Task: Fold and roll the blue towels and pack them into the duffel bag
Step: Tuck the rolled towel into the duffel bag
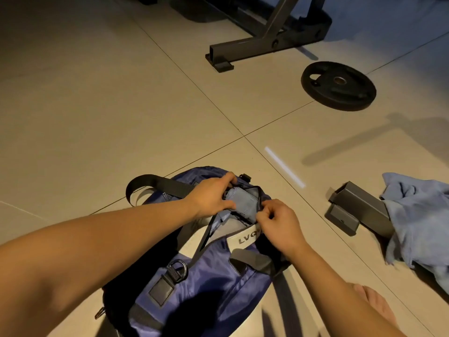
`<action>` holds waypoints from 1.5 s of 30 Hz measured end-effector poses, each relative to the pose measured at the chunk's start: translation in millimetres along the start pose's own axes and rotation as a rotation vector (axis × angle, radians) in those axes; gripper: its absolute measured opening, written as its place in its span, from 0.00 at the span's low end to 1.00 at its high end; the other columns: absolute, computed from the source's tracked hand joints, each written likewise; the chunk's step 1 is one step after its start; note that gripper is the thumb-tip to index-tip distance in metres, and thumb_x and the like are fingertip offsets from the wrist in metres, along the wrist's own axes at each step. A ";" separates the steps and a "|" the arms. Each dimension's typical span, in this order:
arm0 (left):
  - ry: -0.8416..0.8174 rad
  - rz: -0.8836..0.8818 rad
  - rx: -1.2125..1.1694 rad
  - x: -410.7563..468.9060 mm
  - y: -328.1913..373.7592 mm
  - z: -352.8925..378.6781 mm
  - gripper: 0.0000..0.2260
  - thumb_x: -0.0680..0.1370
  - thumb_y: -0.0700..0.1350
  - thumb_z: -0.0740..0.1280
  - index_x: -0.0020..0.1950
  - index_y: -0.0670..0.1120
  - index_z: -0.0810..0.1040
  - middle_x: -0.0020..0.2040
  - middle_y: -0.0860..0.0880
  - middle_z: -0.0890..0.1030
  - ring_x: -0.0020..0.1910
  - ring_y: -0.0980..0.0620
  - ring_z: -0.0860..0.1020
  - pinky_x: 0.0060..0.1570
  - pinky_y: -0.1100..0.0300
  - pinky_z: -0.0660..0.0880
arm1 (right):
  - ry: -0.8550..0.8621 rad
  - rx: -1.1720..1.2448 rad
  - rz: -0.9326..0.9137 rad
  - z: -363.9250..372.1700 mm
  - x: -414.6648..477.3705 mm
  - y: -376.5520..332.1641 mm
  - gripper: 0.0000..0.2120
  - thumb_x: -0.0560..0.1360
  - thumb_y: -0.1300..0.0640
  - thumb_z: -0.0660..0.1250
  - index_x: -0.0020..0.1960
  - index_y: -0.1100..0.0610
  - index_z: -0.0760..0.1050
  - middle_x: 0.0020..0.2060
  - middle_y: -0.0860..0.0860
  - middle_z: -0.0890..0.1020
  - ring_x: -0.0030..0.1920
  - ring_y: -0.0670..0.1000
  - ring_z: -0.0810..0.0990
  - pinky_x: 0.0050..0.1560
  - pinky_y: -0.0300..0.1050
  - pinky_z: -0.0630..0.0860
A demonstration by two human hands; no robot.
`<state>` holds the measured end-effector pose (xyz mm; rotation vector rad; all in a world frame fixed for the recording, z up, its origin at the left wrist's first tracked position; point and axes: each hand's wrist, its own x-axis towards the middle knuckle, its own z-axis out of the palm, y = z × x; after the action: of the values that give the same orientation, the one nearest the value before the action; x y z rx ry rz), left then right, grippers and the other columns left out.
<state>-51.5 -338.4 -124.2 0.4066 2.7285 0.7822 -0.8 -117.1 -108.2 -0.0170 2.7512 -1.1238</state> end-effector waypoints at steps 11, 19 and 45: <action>0.061 0.065 0.205 4.1 -17.9 9.7 0.19 0.76 0.61 0.70 0.59 0.50 0.83 0.54 0.52 0.81 0.56 0.48 0.72 0.55 0.52 0.66 | -0.046 -0.588 -0.283 25.2 26.8 -24.5 0.29 0.77 0.36 0.64 0.73 0.47 0.65 0.62 0.54 0.68 0.57 0.56 0.74 0.43 0.52 0.79; 0.060 0.056 0.197 4.4 -21.8 13.3 0.29 0.72 0.62 0.74 0.69 0.51 0.79 0.54 0.52 0.78 0.56 0.50 0.70 0.52 0.56 0.60 | -0.074 -0.701 -0.279 38.5 47.8 -24.4 0.19 0.80 0.43 0.64 0.68 0.48 0.72 0.63 0.53 0.71 0.55 0.56 0.76 0.39 0.49 0.76; 0.032 0.061 0.296 11.0 -33.5 14.0 0.27 0.73 0.66 0.71 0.67 0.55 0.79 0.53 0.54 0.75 0.57 0.51 0.68 0.50 0.55 0.54 | -0.369 -0.630 -0.208 35.1 67.2 -17.4 0.17 0.78 0.52 0.66 0.67 0.47 0.78 0.61 0.51 0.78 0.60 0.56 0.79 0.49 0.45 0.73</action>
<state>-63.4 -355.3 -155.9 0.5443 2.8811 0.3991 -62.3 -158.9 -130.9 -0.5379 2.6678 -0.2064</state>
